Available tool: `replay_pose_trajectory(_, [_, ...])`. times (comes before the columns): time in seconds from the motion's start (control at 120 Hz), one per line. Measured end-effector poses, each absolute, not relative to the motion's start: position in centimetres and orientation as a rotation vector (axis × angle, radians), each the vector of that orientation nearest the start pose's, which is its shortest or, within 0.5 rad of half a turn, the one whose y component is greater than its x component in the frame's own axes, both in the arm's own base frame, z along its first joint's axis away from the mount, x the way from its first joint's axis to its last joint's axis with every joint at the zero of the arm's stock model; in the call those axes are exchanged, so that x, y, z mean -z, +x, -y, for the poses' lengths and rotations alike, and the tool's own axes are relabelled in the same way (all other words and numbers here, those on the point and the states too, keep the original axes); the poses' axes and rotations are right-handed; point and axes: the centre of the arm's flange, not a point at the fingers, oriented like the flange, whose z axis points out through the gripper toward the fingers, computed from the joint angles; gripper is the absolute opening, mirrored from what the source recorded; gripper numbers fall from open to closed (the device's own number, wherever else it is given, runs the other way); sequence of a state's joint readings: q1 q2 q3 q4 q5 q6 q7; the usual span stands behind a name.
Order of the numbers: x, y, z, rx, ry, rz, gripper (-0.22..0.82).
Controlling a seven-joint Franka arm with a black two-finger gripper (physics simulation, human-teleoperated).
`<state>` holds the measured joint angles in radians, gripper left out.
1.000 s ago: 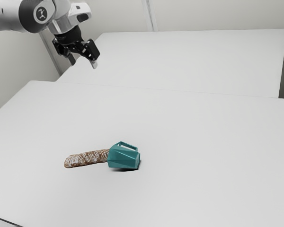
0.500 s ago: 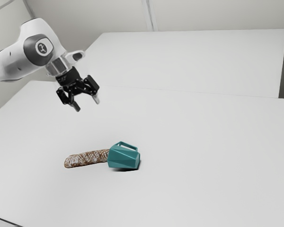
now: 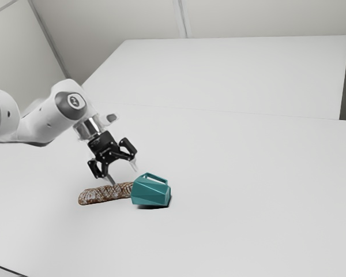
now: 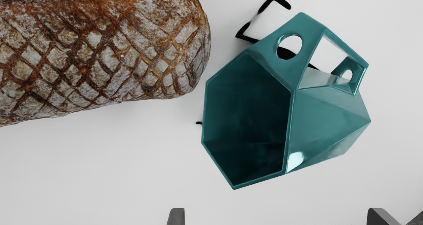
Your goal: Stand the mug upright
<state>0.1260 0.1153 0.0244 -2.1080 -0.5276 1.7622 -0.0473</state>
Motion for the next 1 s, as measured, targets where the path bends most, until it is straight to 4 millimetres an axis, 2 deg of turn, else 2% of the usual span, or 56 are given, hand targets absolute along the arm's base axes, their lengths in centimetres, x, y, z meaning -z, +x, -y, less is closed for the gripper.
replay_pose_trajectory(0.167, [-32.4, 52.9, -3.4, 0.579, 2.492, -0.568, 0.60])
replay_pose_trajectory(0.392, [-30.5, 53.6, -2.9, 0.568, 2.433, -0.602, 0.60])
replay_pose_trajectory(0.758, [-28.8, 54.2, -0.1, 0.580, 2.336, -0.610, 0.60])
replay_pose_trajectory(0.8, [-28.7, 54.2, -0.1, 0.577, 2.335, -0.610, 0.55])
replay_pose_trajectory(1.0, [-28.9, 54.4, 0.0, 0.565, 2.350, -0.604, 0.15])
